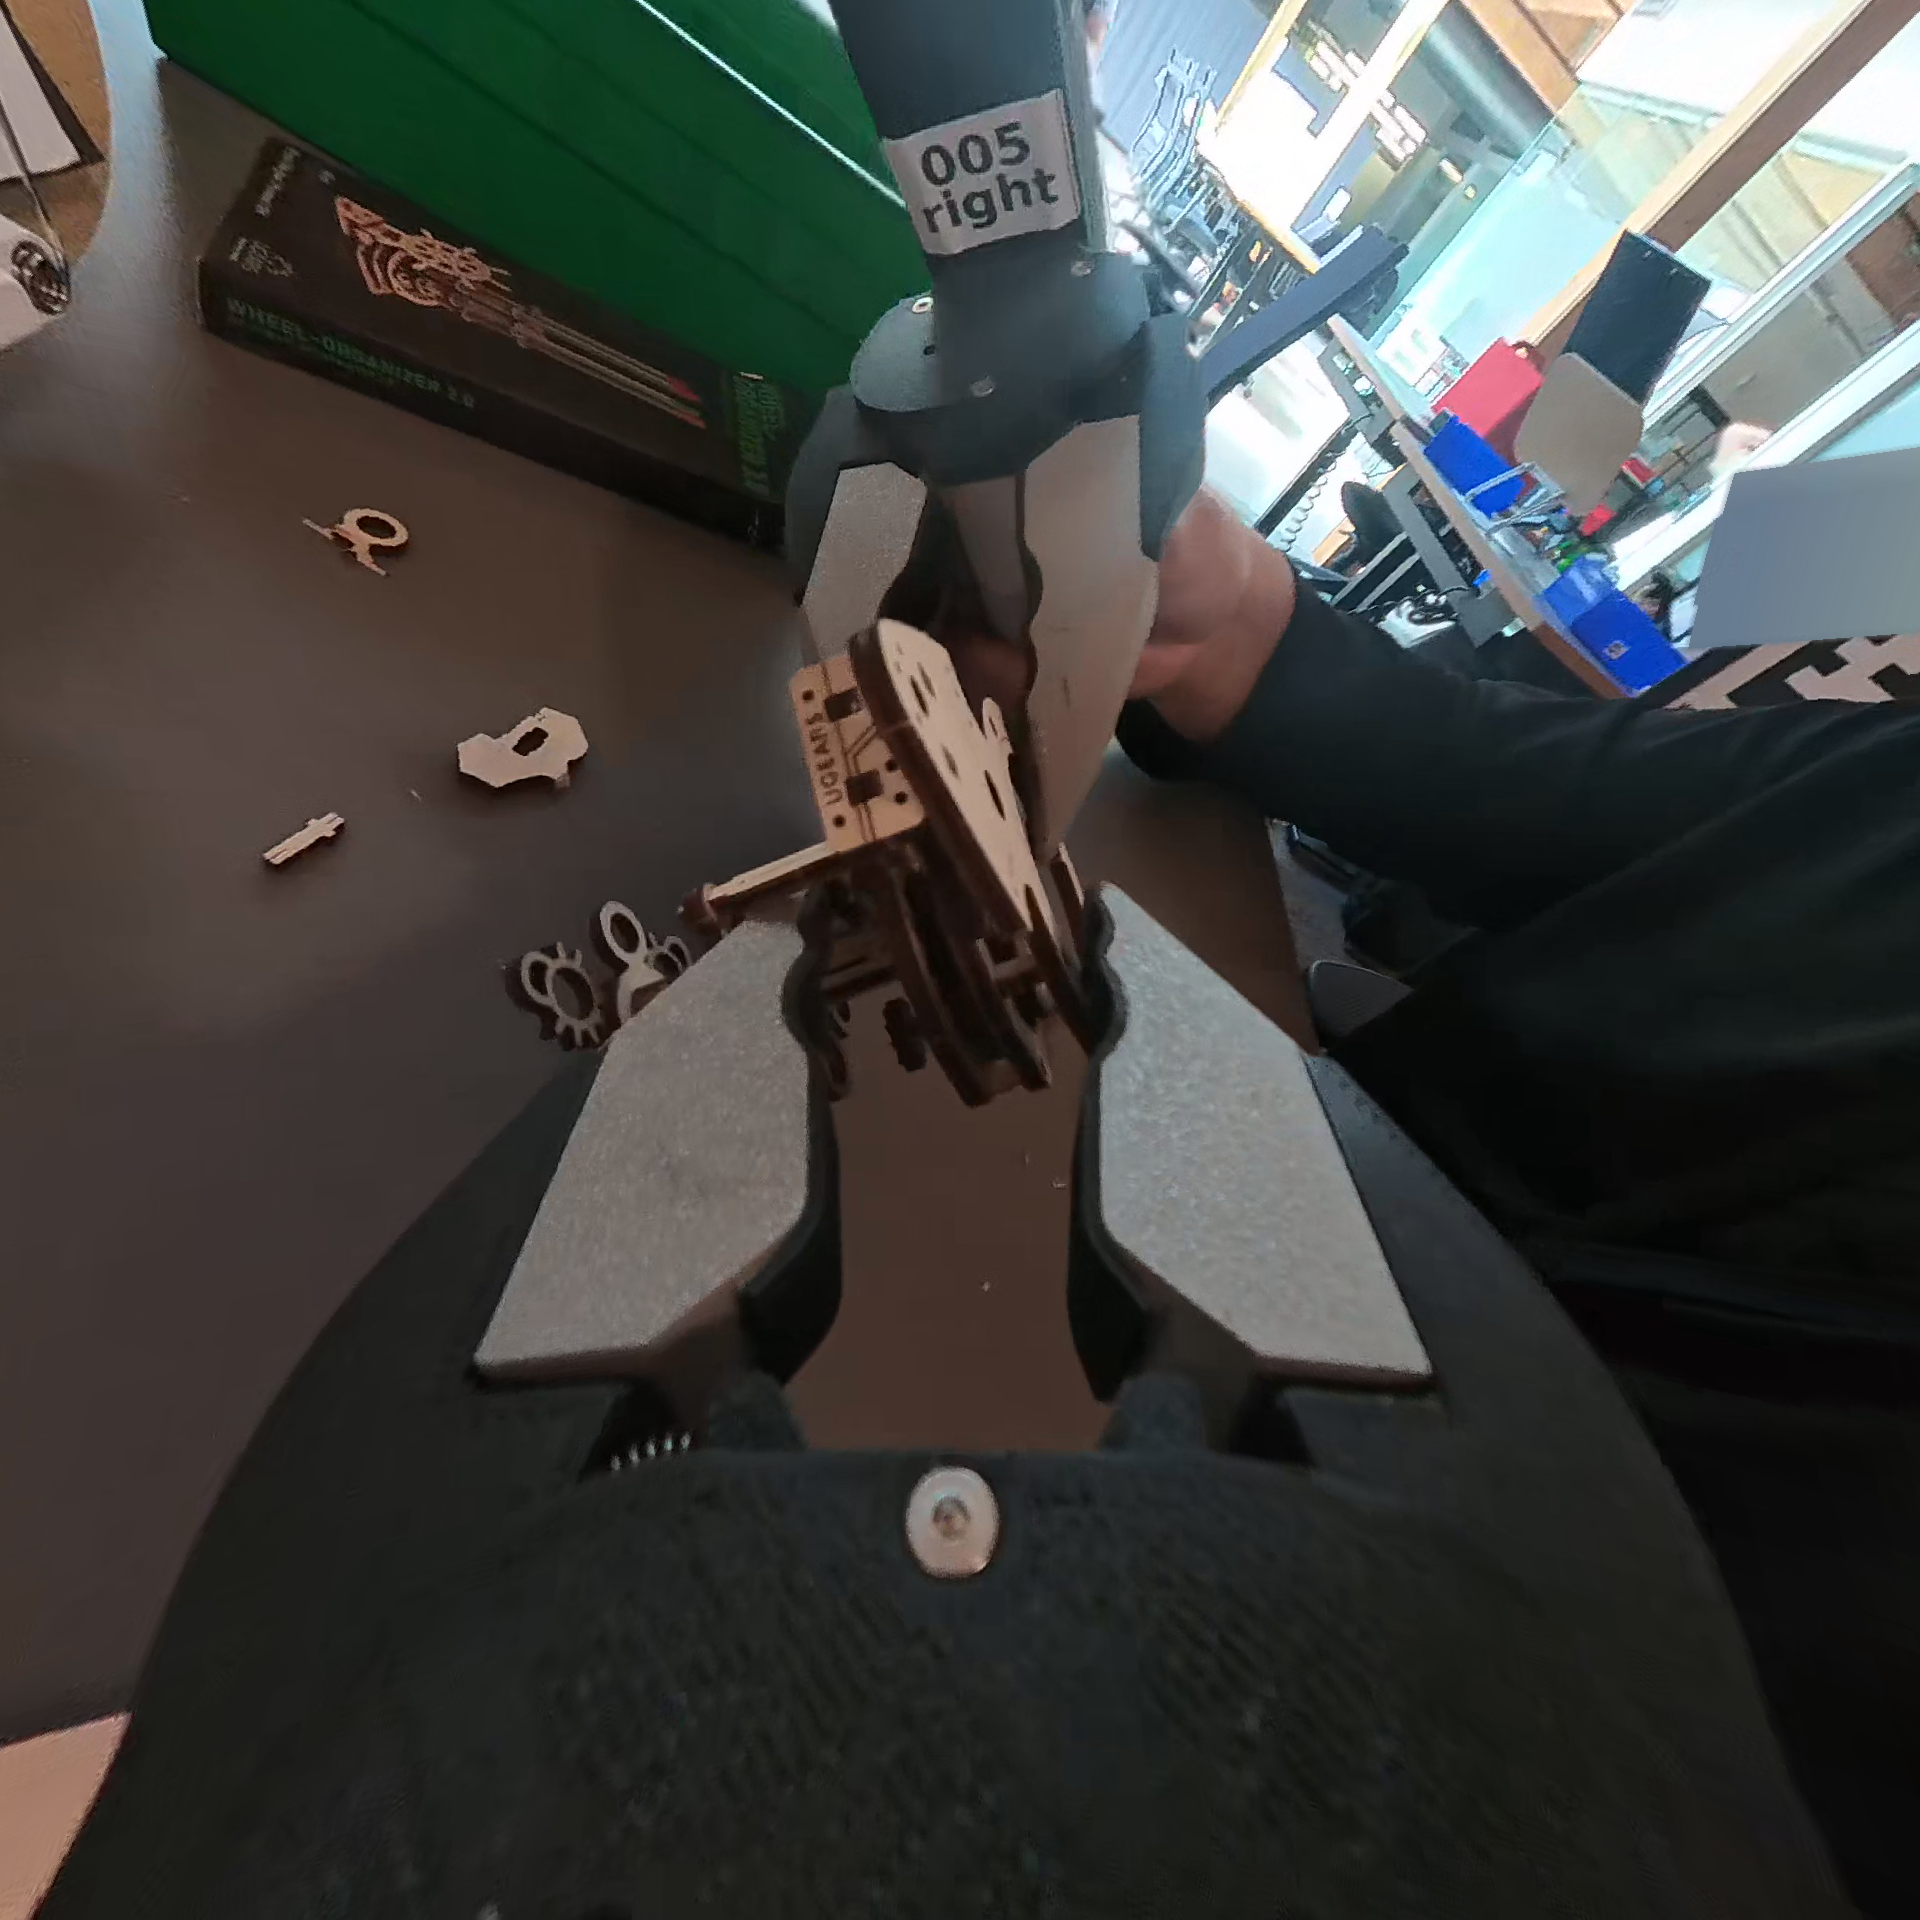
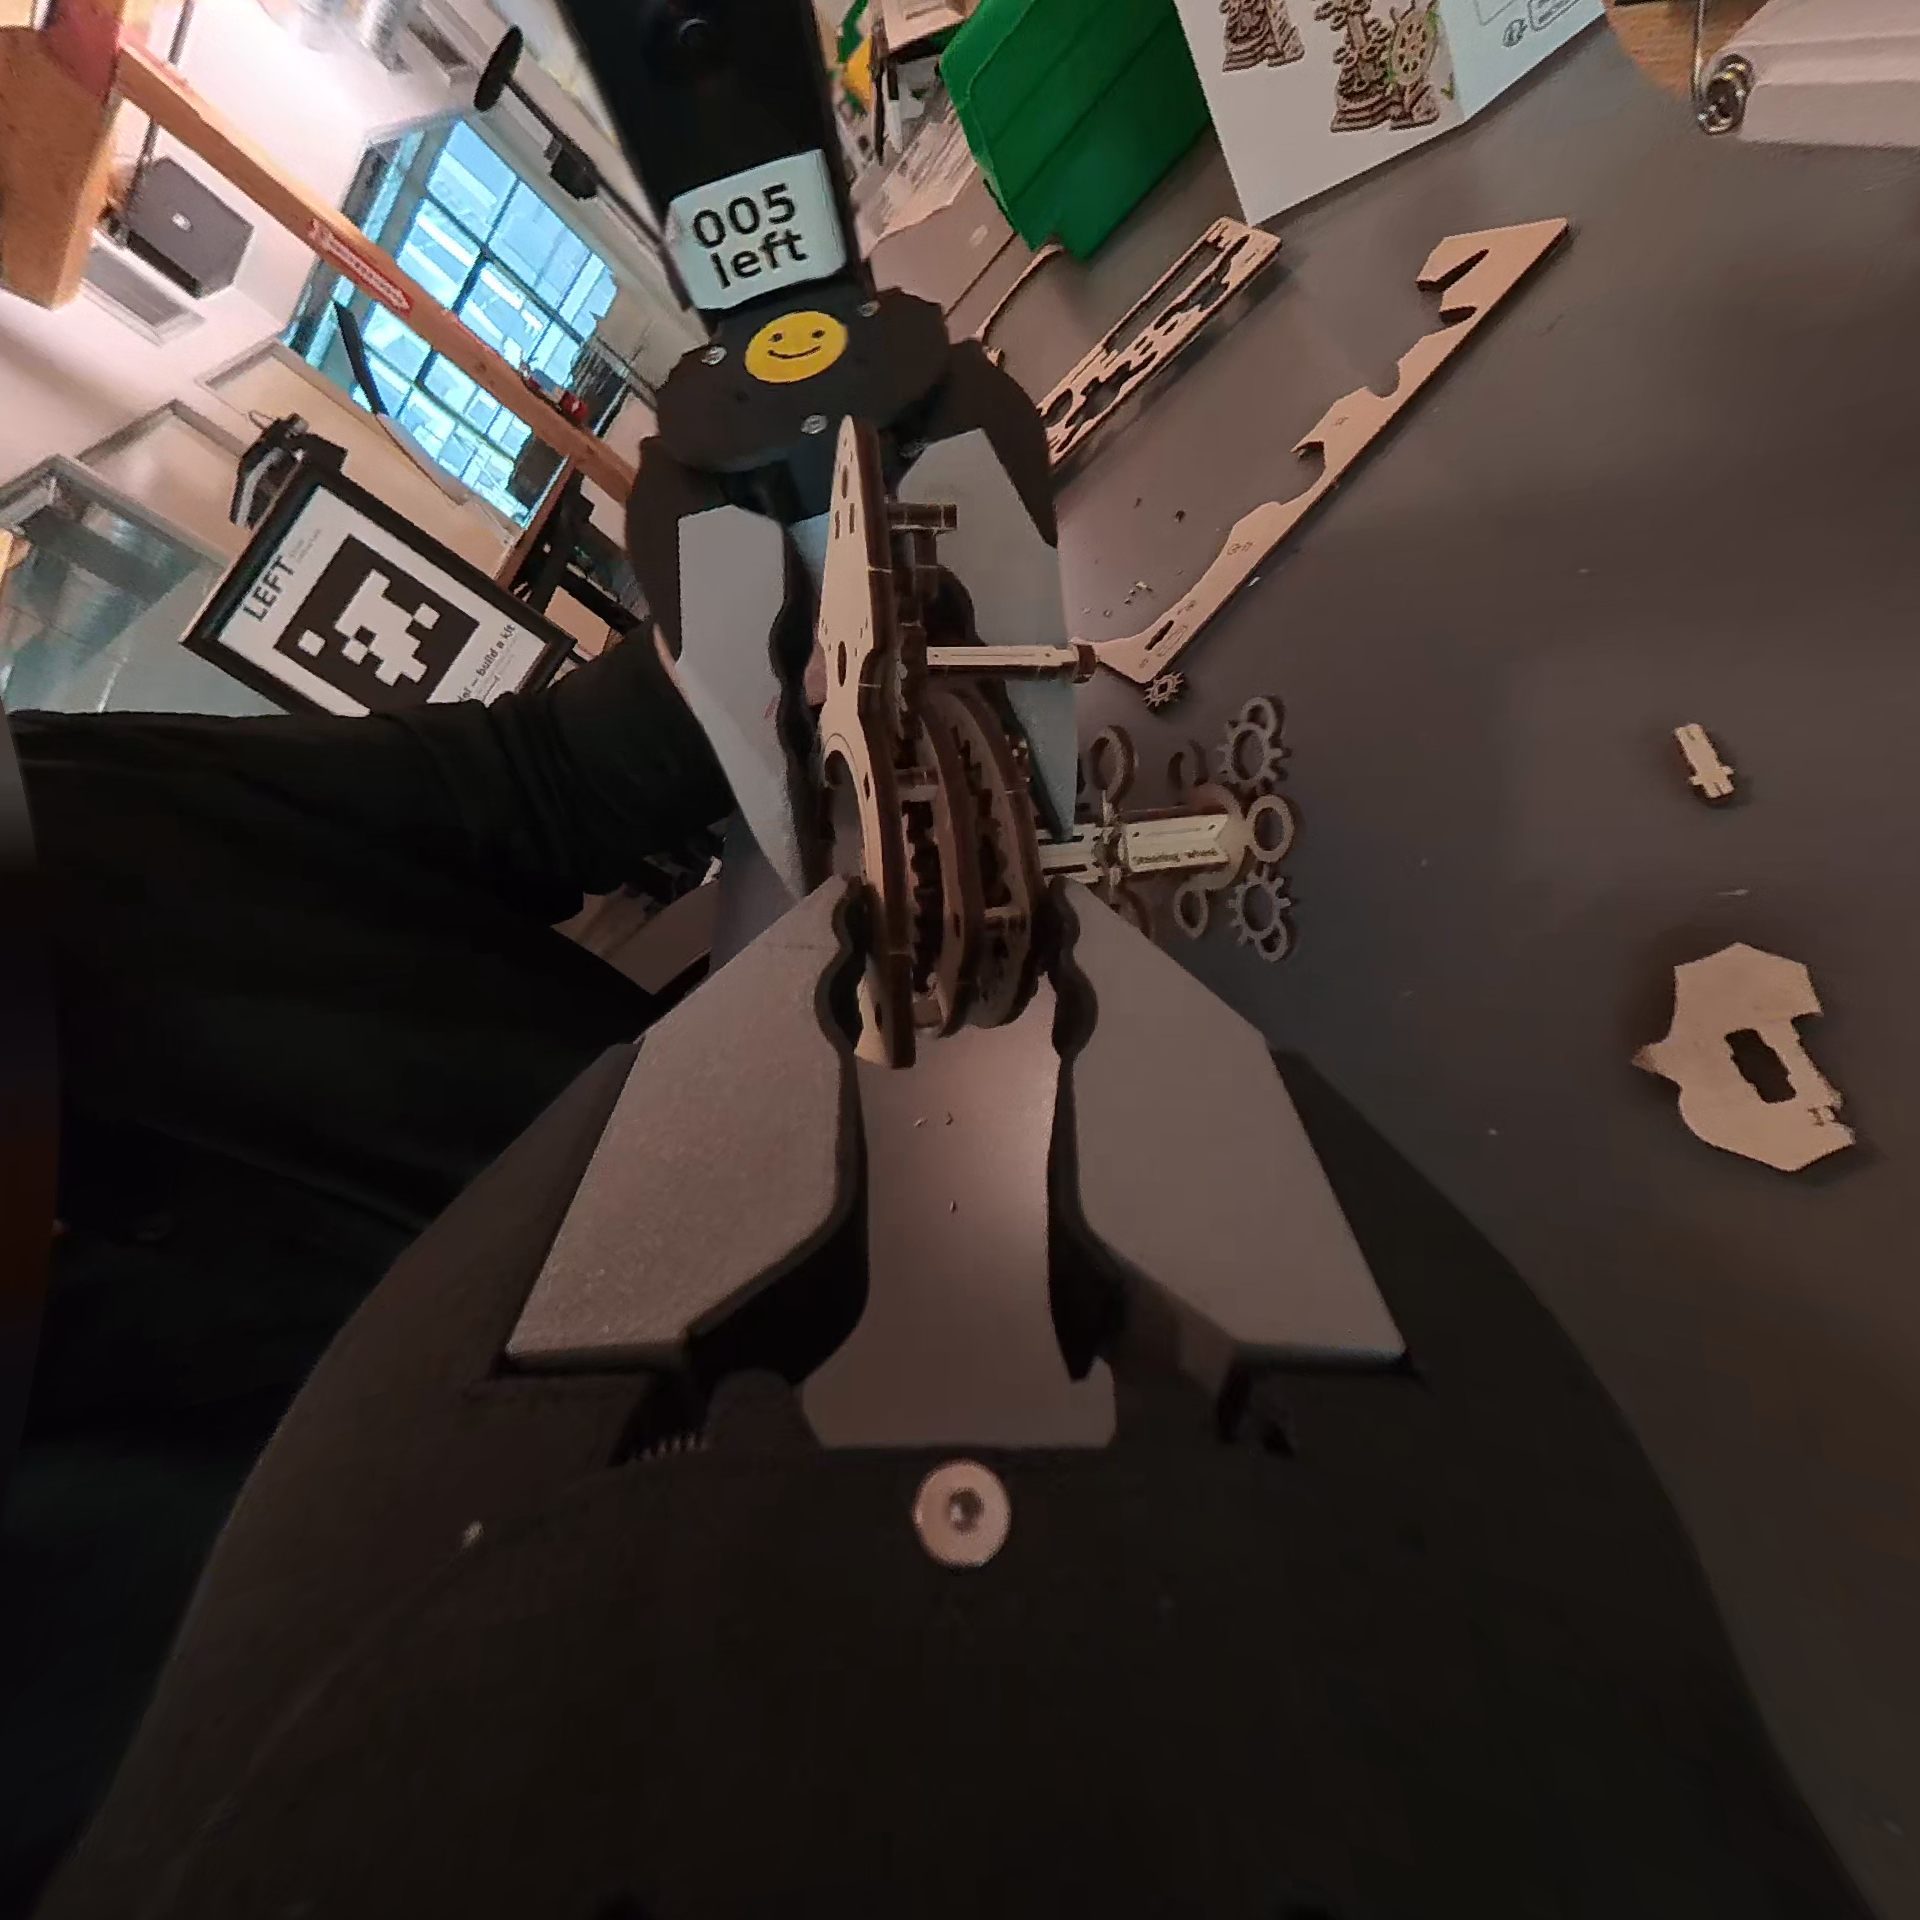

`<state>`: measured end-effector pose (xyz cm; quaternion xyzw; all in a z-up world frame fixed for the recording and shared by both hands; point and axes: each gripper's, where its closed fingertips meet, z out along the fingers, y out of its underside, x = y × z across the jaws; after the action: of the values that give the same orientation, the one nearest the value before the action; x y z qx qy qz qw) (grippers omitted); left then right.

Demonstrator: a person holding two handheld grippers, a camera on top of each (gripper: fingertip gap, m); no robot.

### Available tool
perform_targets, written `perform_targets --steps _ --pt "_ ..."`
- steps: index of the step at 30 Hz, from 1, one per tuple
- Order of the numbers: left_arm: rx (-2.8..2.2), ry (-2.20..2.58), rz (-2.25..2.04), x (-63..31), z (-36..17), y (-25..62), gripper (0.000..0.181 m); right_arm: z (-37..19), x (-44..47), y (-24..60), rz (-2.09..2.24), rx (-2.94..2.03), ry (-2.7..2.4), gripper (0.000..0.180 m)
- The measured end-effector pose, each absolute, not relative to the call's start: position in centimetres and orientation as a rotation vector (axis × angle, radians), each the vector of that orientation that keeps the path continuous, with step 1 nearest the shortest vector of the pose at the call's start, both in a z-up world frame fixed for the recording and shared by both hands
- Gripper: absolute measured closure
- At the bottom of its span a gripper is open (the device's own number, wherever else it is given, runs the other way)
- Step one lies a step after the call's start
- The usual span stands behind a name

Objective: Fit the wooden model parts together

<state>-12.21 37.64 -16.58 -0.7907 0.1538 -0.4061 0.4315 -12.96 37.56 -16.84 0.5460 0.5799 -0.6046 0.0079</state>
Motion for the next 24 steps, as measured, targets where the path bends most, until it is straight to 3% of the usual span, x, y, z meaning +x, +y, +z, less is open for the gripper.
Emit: perform_targets --steps 10,18,24 --pt "-1.805 0.295 -1.118 -13.1 -14.4 38.0 0.142 -15.7 -11.0 38.7 -2.046 1.613 1.807 0.134" --pt "-1.665 0.316 -1.047 -12.7 -12.8 38.3 0.143 -14.2 -11.5 37.6 -2.248 1.478 1.767 0.146" --pt "-1.606 0.278 -1.006 -12.9 -11.8 38.4 0.143 -12.8 -11.1 38.4 -2.352 1.396 1.666 0.144"
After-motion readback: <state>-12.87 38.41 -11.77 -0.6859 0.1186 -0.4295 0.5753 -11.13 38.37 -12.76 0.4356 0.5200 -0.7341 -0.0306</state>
